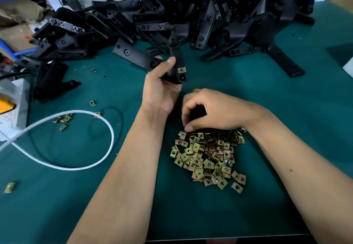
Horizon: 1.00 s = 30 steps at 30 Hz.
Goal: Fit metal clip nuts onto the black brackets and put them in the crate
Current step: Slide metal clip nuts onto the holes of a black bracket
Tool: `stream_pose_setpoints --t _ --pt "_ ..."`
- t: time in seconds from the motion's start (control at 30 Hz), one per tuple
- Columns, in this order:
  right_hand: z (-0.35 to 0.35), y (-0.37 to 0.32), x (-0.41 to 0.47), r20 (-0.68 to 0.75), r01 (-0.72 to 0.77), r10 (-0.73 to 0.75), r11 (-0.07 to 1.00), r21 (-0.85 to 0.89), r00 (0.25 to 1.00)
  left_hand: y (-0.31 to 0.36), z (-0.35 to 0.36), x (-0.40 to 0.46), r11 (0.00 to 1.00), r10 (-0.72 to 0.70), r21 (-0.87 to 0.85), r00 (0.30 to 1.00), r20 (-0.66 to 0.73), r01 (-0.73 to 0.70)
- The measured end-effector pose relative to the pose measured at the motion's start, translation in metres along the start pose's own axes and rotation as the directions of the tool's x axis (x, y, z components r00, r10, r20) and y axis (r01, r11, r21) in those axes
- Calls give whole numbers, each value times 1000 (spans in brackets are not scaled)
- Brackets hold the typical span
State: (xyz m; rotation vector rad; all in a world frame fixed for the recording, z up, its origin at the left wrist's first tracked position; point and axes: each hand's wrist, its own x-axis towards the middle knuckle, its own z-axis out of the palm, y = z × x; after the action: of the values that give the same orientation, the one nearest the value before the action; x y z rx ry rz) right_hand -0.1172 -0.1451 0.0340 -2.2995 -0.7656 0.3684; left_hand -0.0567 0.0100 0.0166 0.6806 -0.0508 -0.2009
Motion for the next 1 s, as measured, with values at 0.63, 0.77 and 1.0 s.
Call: stream_pose_setpoints --t 0.63,0.77,1.0 --pt "6 9 8 -510 156 356 681 715 783 -9 6 -3 972 -54 232 993 106 28" --pt "4 8 6 -432 140 415 572 808 801 -12 9 -2 961 -70 272 996 56 52" --pt "10 11 11 -460 158 474 547 822 751 -19 12 2 956 -83 278 996 -29 88"
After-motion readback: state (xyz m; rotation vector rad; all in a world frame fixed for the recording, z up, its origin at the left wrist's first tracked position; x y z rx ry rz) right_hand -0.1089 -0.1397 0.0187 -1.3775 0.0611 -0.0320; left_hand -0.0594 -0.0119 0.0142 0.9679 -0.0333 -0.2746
